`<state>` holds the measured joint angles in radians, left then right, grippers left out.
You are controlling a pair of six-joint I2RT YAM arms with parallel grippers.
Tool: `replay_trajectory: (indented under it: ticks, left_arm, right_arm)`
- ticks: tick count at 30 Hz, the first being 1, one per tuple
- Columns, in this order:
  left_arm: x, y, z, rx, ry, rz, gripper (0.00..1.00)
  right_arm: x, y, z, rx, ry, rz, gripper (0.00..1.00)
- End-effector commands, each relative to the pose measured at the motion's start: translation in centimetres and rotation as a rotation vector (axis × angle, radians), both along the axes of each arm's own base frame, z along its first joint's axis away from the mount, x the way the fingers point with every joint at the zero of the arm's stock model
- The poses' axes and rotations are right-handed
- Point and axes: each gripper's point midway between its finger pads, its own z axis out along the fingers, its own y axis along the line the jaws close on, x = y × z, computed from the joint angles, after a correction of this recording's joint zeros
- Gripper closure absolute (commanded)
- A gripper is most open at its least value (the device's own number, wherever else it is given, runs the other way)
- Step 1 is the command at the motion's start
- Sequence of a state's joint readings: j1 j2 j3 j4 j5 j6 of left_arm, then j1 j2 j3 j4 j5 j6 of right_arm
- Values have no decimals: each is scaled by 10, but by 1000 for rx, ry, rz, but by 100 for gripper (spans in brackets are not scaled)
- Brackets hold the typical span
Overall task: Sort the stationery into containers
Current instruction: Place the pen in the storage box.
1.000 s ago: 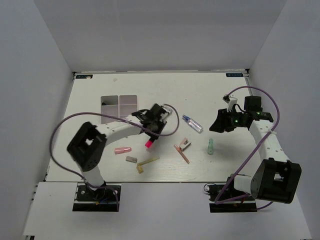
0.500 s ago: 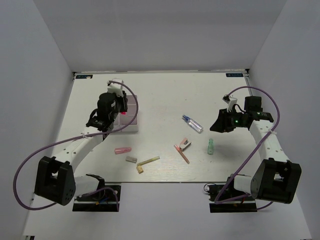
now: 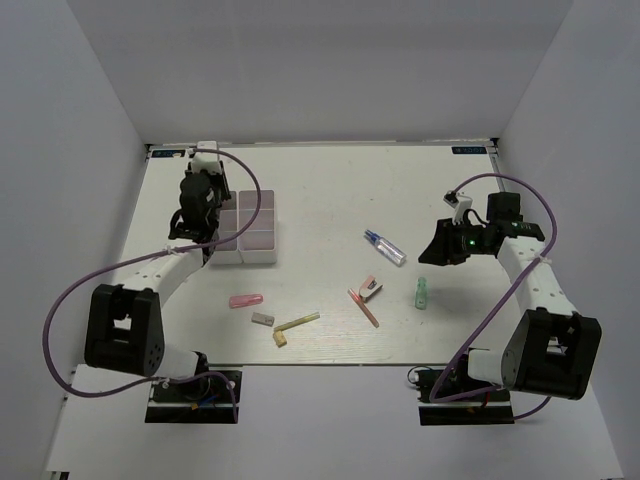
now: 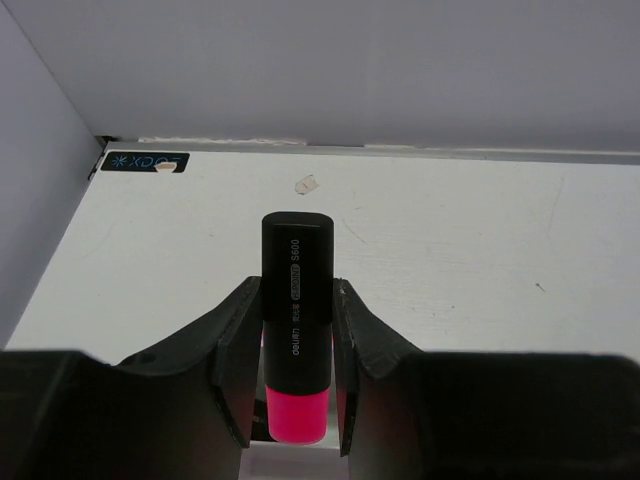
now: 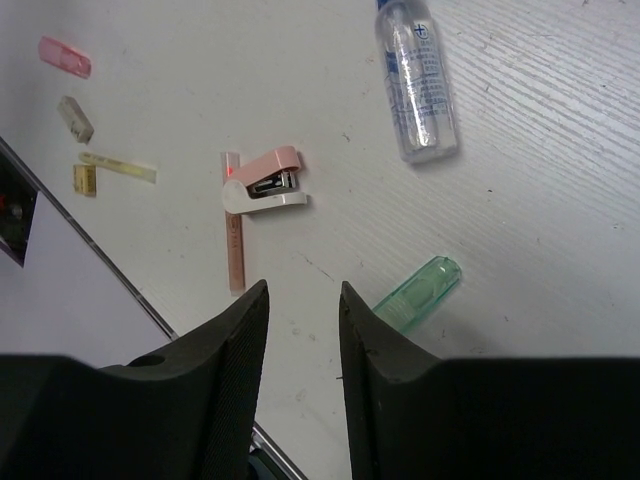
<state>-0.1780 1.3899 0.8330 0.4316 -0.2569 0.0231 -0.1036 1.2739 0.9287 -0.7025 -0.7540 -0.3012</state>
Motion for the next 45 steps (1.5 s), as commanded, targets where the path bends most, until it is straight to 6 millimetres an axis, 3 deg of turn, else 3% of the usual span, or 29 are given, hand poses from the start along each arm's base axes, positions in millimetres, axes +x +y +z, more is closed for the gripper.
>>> replay_trajectory:
  ticks: [1, 6, 26, 32, 36, 37, 40, 43, 45]
  left_arm:
    - [10, 9, 17, 17, -65, 33, 100]
    - [20, 12, 4, 41, -68, 51, 100]
    - [27, 9, -31, -64, -70, 40, 100]
    - [25, 9, -42, -71, -51, 44, 100]
    - [21, 11, -45, -80, -45, 56, 86]
    - [20, 12, -46, -84, -45, 61, 72]
    - [13, 14, -49, -84, -42, 64, 62]
    - [6, 16, -45, -85, -47, 70, 38]
    - [4, 14, -35, -89, -64, 59, 37]
  right_arm:
    - [7, 2, 12, 12, -47, 24, 62]
    - [4, 3, 11, 23, -47, 35, 59]
    - [0, 8, 11, 54, -56, 77, 58]
    - [-1, 9, 13, 59, -63, 83, 49]
    - [-1, 9, 13, 62, -61, 86, 46]
    - [-2, 10, 13, 63, -63, 89, 46]
    - [-1, 10, 14, 67, -66, 90, 46]
    - [-3, 11, 14, 68, -63, 93, 45]
    - [-2, 10, 13, 69, -60, 90, 43]
